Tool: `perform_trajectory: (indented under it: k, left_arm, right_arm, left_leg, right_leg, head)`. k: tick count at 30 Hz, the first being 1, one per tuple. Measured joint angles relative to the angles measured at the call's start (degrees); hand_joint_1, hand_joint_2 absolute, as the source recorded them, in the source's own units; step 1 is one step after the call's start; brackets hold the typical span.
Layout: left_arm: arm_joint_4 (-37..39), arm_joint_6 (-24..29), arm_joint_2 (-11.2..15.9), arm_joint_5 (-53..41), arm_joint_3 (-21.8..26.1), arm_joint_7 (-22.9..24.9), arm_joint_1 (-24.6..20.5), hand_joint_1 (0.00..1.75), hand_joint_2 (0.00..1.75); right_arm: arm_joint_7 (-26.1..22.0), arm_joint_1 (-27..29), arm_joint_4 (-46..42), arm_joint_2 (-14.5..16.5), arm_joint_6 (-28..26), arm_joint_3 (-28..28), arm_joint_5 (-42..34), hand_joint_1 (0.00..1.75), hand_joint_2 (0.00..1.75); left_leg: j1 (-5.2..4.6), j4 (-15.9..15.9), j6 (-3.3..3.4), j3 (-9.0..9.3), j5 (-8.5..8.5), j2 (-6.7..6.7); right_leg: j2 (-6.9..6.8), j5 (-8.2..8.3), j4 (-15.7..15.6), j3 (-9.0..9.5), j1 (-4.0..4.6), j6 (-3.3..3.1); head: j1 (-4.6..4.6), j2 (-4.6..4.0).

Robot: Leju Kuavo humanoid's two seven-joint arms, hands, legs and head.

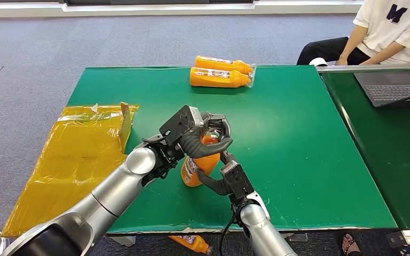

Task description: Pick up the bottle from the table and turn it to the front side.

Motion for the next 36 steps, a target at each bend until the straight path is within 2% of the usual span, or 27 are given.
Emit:
perform_trajectory:
  k: [13, 17, 18, 22, 36]
  left_arm:
    - [-0.14, 0.98, 0.15, -2.04, -0.03, -1.04, 0.37, 1.75, 1.75]
    - [-0.15, 1.32, 0.21, -2.26, -0.03, -1.00, 0.43, 0.03, 1.75]
    - [-0.15, 1.49, 0.22, -2.41, -0.03, -0.89, 0.48, 0.00, 1.75]
    - [-0.04, 2.45, 0.37, -3.36, -0.03, -0.34, 0.89, 0.00, 0.00]
    - [2.80, 2.88, 1.01, -3.69, -0.03, -1.04, 2.24, 0.00, 0.00]
  right_arm:
    - [-0.02, -0.03, 0.01, 0.00, -0.10, -0.01, 0.00, 1.75, 1.75]
    - [-0.03, -0.07, 0.01, 0.00, -0.11, -0.01, 0.00, 1.75, 1.75]
    - [-0.04, -0.08, 0.00, 0.00, -0.14, -0.01, 0.01, 1.75, 1.75]
    - [0.01, -0.04, -0.07, 0.00, -0.60, -0.01, 0.09, 1.75, 1.75]
    - [0.24, 1.57, -1.62, -0.09, -1.60, -0.01, -0.10, 1.75, 1.75]
  left_leg:
    - [0.00, 0.00, 0.00, -0.02, 0.00, -0.02]
    - [0.00, 0.00, 0.00, -0.02, 0.00, -0.02]
    - [0.00, 0.00, 0.00, -0.02, 0.00, -0.02]
    - [0.00, 0.00, 0.00, -0.02, 0.00, -0.04]
    - [0.00, 0.00, 0.01, -0.02, 0.01, -0.03]
  right_leg:
    - [-0.01, 0.00, 0.00, 0.00, 0.00, 0.00]
    - [-0.02, 0.00, 0.00, 0.00, 0.00, 0.00]
    - [-0.02, 0.00, 0.00, 0.00, 0.00, 0.00]
    - [-0.02, 0.00, 0.00, 0.00, 0.00, 0.00]
    - [-0.01, 0.00, 0.00, 0.00, 0.00, 0.00]
  head:
    - [0.00, 0.01]
    - [0.00, 0.01]
    - [0.00, 0.01]
    - [0.00, 0.01]
    - [0.00, 0.01]
